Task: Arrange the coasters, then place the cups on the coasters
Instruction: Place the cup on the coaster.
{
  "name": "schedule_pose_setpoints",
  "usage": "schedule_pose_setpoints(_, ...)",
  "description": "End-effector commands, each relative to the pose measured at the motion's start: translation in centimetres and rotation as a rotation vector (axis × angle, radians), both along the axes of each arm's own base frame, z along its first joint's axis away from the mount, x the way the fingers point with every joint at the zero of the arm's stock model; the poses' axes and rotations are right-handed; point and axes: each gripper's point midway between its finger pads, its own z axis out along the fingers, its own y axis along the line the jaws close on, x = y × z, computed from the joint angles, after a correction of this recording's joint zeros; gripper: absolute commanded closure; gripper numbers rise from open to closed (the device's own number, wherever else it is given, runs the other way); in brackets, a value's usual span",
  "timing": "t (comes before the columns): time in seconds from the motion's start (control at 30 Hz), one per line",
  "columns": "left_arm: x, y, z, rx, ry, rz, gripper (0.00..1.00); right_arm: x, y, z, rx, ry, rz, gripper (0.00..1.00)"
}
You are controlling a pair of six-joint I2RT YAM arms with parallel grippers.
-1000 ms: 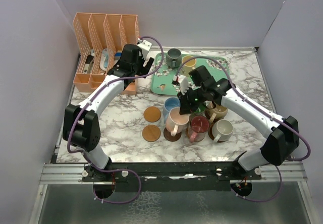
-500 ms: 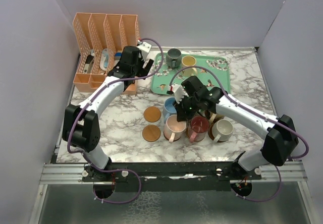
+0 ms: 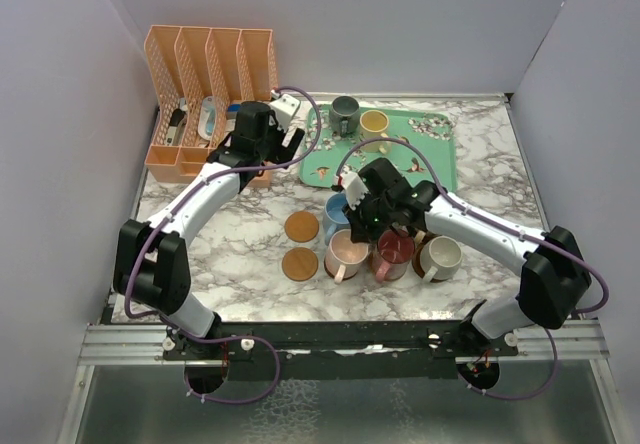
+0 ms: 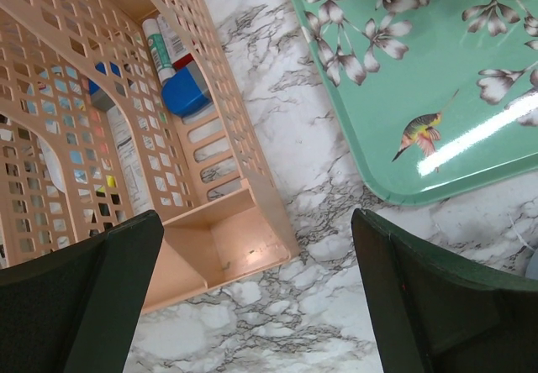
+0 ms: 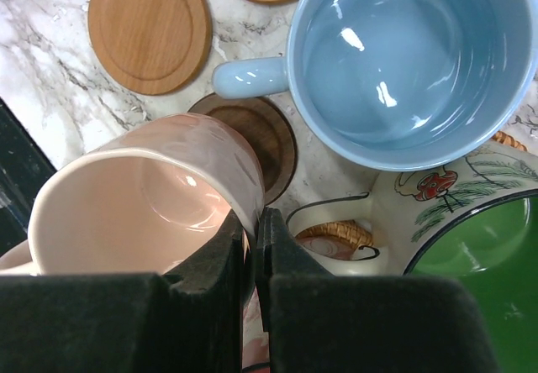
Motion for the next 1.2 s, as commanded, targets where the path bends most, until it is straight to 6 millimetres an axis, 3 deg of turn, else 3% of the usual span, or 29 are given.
schedule_pose_setpoints(0.0,-0.3,-0.4,1.6,-0.036,-0.045,-0.032,0.01,1.5,1.5,1.5,0.064,-0.079,-0.024,0.99)
schedule_pose_setpoints(0.63,-1.3,-0.9,1.8,-0.071,-0.045,-0.066,0.01,2.0,1.9,-0.6,-0.015,-0.081,-0.035,0.99)
schedule_pose_setpoints(1.17,-1.5,-1.0,1.5,-0.079,-0.038,-0.072,0.01,1.8,2.1,-1.1,-0.023,-0.078,-0.026,0.99)
